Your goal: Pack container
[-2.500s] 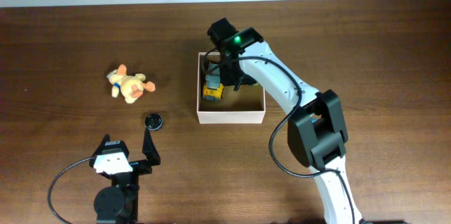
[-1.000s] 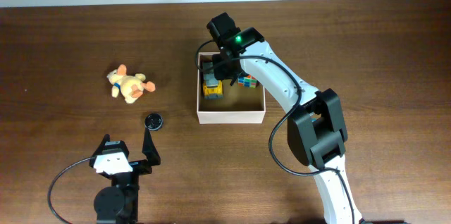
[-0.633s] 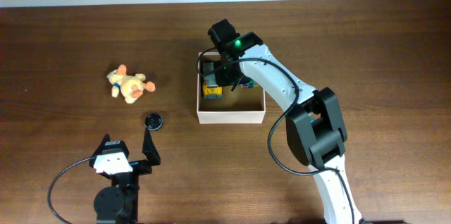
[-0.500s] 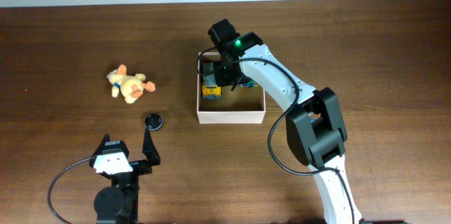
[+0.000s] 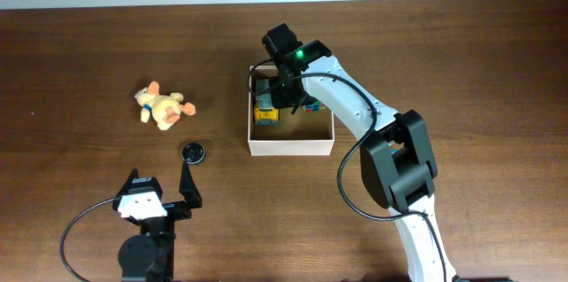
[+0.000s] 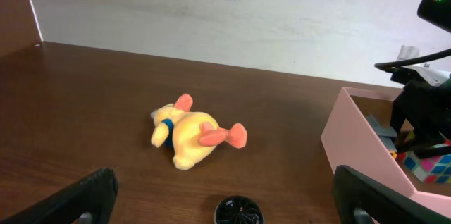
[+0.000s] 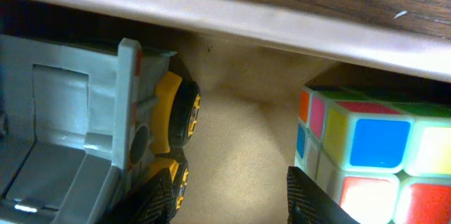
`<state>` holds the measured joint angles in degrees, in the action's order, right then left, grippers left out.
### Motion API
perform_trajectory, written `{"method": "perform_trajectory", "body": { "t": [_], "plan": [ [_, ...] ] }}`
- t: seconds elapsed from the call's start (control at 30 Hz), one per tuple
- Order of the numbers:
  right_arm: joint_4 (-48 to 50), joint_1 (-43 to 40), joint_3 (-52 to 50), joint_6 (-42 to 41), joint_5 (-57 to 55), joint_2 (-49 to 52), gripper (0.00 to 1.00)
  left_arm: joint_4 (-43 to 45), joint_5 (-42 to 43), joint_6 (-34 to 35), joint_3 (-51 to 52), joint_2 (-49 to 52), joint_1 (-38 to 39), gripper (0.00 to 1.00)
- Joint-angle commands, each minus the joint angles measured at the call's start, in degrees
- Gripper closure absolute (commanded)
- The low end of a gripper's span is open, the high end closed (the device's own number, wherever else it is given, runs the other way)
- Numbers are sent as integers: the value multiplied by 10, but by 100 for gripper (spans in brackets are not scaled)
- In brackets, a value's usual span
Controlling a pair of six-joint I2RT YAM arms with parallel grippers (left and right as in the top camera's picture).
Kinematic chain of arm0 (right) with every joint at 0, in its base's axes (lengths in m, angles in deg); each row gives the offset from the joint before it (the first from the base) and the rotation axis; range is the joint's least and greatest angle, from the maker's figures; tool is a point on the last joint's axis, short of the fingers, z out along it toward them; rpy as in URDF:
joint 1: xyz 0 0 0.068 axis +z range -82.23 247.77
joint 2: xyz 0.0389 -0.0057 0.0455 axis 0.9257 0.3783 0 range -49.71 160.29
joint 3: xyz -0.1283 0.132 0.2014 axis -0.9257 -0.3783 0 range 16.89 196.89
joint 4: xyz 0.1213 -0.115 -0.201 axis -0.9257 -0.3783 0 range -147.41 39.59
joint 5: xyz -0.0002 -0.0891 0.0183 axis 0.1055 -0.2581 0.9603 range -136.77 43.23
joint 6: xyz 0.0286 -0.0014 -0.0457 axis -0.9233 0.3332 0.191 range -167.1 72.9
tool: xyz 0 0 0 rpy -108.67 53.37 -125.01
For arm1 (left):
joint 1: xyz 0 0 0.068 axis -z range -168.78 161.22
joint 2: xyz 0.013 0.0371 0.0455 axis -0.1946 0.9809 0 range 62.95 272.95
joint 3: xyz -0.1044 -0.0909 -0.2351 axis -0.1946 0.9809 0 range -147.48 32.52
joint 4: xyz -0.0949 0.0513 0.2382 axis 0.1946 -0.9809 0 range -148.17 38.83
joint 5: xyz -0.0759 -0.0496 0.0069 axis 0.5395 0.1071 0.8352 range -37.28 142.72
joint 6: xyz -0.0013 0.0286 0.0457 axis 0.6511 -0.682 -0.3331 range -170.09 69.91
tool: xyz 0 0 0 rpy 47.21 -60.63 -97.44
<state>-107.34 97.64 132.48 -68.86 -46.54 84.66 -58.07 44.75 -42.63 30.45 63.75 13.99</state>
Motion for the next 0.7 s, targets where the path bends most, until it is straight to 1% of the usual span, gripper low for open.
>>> {"method": "perform_trajectory", "body": {
  "t": [0.0,0.5,0.67],
  "plan": [
    [2,-13,-3,5,-11,10,53,2,-8,-9,3,-5,-2,1],
    [21,-29,-3,6,-9,10,53,2,-8,-9,3,-5,-2,1],
    [32,-29,-3,30,-6,10,53,2,-8,-9,3,-5,-2,1]
  ]
}}
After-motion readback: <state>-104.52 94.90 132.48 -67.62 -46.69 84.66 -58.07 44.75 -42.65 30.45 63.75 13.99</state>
